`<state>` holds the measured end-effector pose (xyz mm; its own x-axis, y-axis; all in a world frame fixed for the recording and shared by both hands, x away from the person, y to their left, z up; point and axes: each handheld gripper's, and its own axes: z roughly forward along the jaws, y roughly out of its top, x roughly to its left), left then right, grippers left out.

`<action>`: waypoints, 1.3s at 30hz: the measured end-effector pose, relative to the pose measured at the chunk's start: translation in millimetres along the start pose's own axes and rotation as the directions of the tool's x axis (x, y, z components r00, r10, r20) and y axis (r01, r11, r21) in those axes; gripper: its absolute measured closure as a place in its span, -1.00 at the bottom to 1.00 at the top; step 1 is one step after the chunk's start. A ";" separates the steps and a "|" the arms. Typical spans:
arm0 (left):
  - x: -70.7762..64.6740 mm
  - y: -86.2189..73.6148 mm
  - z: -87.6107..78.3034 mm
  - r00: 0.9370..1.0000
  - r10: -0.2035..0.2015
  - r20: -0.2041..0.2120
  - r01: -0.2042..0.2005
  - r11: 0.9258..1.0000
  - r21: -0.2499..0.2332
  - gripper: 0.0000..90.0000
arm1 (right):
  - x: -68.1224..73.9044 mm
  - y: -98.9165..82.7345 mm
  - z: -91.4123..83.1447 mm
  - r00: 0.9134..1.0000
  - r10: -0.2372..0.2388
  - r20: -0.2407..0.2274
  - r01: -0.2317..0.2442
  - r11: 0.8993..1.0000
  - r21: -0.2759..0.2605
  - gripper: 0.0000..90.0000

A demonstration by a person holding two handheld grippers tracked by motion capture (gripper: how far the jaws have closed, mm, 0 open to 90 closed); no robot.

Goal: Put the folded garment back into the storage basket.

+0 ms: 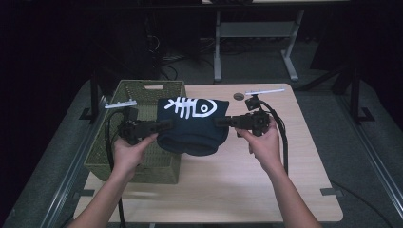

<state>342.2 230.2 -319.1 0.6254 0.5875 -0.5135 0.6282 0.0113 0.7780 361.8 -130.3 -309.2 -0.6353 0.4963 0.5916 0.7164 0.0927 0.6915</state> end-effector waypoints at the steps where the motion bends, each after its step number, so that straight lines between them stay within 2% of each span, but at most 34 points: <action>1: 0.3 0.2 -1.0 1.000 -0.006 -0.001 0.006 1.000 -0.003 0.48 | 0.9 1.0 1.9 1.000 -0.004 -0.002 0.004 1.000 0.000 0.56; 10: 5.5 3.7 -14.0 1.000 0.000 -0.017 0.000 1.000 -0.009 0.48 | 5.8 7.4 14.3 1.000 -0.011 -0.016 0.011 1.000 0.009 0.56; 20: 13.0 2.9 -25.5 0.999 -0.022 -0.023 0.022 1.000 -0.019 0.48 | 11.9 13.4 27.3 0.999 -0.036 -0.022 0.036 0.999 0.015 0.56; 27: 17.0 4.6 -33.6 0.999 -0.017 -0.034 0.017 1.000 -0.017 0.48 | 15.4 16.4 35.4 0.999 -0.035 -0.028 0.035 0.999 0.021 0.56; 32: 22.5 5.5 -39.3 0.999 -0.024 -0.039 0.023 0.999 -0.025 0.48 | 19.7 21.4 42.6 0.999 -0.042 -0.027 0.043 0.999 0.023 0.56; 39: 33.6 5.7 -46.2 0.999 -0.035 -0.041 0.034 0.999 -0.009 0.48 | 21.3 25.8 55.4 0.998 -0.047 -0.034 0.048 0.998 0.030 0.56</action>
<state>345.4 287.4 -315.1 0.5838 0.6193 -0.5250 0.6451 0.0388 0.7631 382.7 -69.5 -301.7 -0.6779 0.4619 0.5719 0.6931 0.1426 0.7066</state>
